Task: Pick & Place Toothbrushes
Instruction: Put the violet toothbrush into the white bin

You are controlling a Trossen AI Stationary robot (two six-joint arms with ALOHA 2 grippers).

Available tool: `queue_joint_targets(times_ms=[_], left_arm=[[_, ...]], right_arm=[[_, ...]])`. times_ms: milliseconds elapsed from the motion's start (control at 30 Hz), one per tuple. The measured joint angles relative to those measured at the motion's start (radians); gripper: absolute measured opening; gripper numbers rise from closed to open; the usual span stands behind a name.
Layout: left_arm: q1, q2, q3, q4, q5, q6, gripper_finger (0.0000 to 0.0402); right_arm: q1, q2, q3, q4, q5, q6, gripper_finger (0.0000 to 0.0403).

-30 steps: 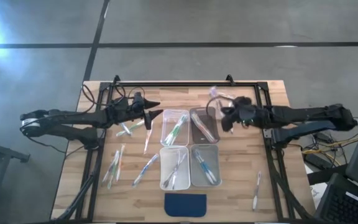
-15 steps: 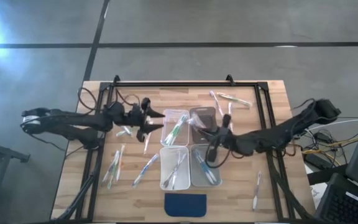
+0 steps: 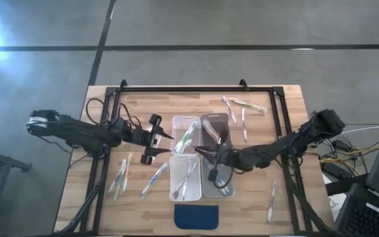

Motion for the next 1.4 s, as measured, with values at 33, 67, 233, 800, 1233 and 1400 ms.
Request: queue_joint_targets(times_ms=[33,67,233,800,1233,1400], left_arm=[[-0.002,0.008,0.002,0.005,0.0,0.0,0.0209],[-0.004,0.019,0.009,0.007,0.0,0.0,0.0209],[-0.02,0.08,0.052,0.007,0.002,0.008,0.0209],[-0.097,0.134,0.112,0.008,0.0,0.126,0.0208],[-0.097,0.134,0.115,0.008,-0.007,0.114,0.0094],[-0.097,0.134,0.115,0.005,-0.013,0.096,0.0028]], right_arm=[[0.0,0.019,0.019,0.0,-0.001,-0.016,0.0013],[0.0,0.037,0.04,0.0,-0.001,-0.033,0.0013],[-0.008,0.116,0.144,-0.025,-0.003,-0.089,0.0013],[-0.023,0.154,0.254,-0.221,0.004,-0.039,0.0013],[-0.024,0.16,0.241,-0.195,-0.027,-0.039,0.0013],[-0.024,0.16,0.241,-0.198,-0.03,-0.04,0.0013]])
